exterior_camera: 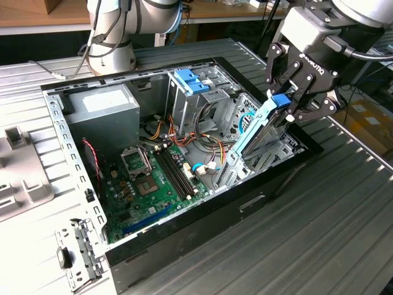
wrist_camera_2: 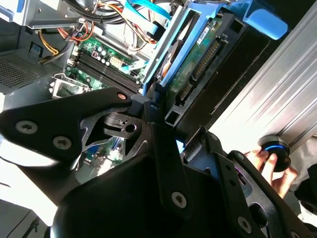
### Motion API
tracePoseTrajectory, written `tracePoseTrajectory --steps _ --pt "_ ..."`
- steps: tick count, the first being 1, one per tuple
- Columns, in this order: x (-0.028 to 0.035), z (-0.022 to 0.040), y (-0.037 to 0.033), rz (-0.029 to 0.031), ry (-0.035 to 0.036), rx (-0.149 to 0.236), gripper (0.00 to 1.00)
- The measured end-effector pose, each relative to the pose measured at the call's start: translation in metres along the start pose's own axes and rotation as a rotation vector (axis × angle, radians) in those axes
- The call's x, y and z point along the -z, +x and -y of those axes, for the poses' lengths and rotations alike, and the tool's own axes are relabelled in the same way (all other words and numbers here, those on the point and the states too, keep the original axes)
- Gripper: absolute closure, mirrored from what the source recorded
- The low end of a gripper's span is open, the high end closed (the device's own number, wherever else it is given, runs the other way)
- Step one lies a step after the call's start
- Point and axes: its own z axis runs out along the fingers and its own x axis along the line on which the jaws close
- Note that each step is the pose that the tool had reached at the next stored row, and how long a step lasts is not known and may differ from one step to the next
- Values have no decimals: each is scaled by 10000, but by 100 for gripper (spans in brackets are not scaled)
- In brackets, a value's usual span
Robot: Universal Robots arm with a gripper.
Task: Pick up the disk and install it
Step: 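Insert the disk into the insertion slot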
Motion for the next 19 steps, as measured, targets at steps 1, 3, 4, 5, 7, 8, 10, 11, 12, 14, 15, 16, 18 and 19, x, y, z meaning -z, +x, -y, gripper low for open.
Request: tracePoseTrajectory --steps 1,3,4,5,7,8,10,11,12,14,15,16,18,19 --pt "-4 0 0 0 0 0 64" --pt "-15 0 2 0 0 0 64" --pt "-18 0 2 0 0 0 64" --pt "-21 0 3 0 0 0 64" --pt "-29 0 3 -1 0 0 64" --pt "-32 0 4 0 0 0 64" --pt "-39 0 5 -1 0 -1 64" --pt "-42 0 5 0 0 0 64" --pt "-47 0 5 0 0 -1 64" --pt "-55 0 6 -1 0 0 64" --pt "-59 0 7 -1 0 0 64" --pt "-61 0 7 -1 0 0 64" --pt "-62 0 8 -2 0 0 64" --pt "-62 0 7 -1 0 0 64"
